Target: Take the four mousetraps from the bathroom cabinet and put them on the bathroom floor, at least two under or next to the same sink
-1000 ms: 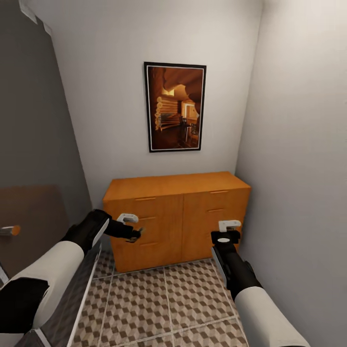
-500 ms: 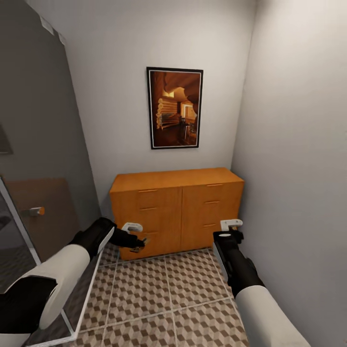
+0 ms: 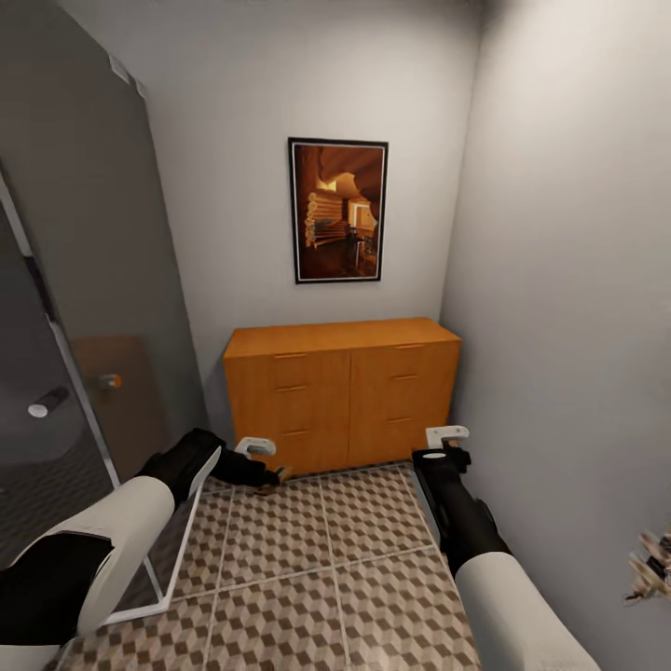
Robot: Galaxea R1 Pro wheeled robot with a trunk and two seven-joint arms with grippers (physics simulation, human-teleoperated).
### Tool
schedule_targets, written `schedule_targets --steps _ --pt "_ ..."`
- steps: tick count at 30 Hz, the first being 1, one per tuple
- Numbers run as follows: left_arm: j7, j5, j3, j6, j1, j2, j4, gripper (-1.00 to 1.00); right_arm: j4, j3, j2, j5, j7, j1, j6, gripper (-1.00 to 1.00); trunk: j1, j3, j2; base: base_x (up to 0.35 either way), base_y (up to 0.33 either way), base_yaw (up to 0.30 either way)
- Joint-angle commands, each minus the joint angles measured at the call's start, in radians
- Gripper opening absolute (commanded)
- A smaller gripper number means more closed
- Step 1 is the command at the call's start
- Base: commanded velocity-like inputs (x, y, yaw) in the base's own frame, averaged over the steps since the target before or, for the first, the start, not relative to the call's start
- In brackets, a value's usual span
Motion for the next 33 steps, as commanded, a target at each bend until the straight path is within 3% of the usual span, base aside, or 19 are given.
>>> schedule_targets --steps 1,9,18,20,24,25,26,33 --pt "-0.006 -0.009 -0.001 0.002 0.0 0.001 0.0 -1.0 -0.001 -0.002 0.001 0.005 0.003 -0.001 0.006 -1.0 -0.001 -0.001 -0.001 -0.346 0.0 0.0" --pt "-0.006 -0.008 -0.001 -0.007 0.0 0.001 0.028 -1.0 0.0 -0.002 0.001 0.004 0.003 -0.001 0.006 -1.0 -0.001 -0.001 -0.001 -0.346 0.0 0.0" --pt "0.024 -0.005 0.001 -0.122 0.0 -0.017 0.133 -1.0 0.032 -0.001 0.001 0.003 0.002 -0.001 0.003 -1.0 -0.001 -0.001 -0.001 -0.346 0.0 0.0" --pt "0.059 0.01 0.002 -0.157 0.0 -0.02 0.161 -1.0 0.038 -0.001 0.001 0.004 0.002 -0.001 0.003 -1.0 -0.001 -0.001 -0.001 -0.346 0.0 0.0" --pt "0.16 0.079 0.002 -0.256 0.0 -0.024 0.235 -1.0 0.065 -0.001 0.001 0.004 0.002 -0.001 0.003 -1.0 -0.001 -0.001 -0.001 -0.346 0.0 0.0" --pt "0.22 0.134 0.001 -0.315 0.001 -0.03 0.274 -1.0 0.092 -0.002 0.001 0.004 0.002 -0.001 0.002 -1.0 -0.001 -0.001 -0.001 -0.346 0.0 0.0" --pt "0.248 0.16 0.001 -0.34 0.004 -0.037 0.288 -1.0 0.116 -0.002 0.001 0.002 0.001 -0.001 0.0 -1.0 -0.001 -0.001 -0.001 -0.346 0.0 0.0" --pt "0.299 0.181 0.001 -0.385 0.008 -0.042 0.301 -1.0 0.279 -0.003 0.001 0.002 -0.004 -0.001 -0.014 -1.0 -0.001 -0.001 -0.001 -0.346 0.0 0.0"
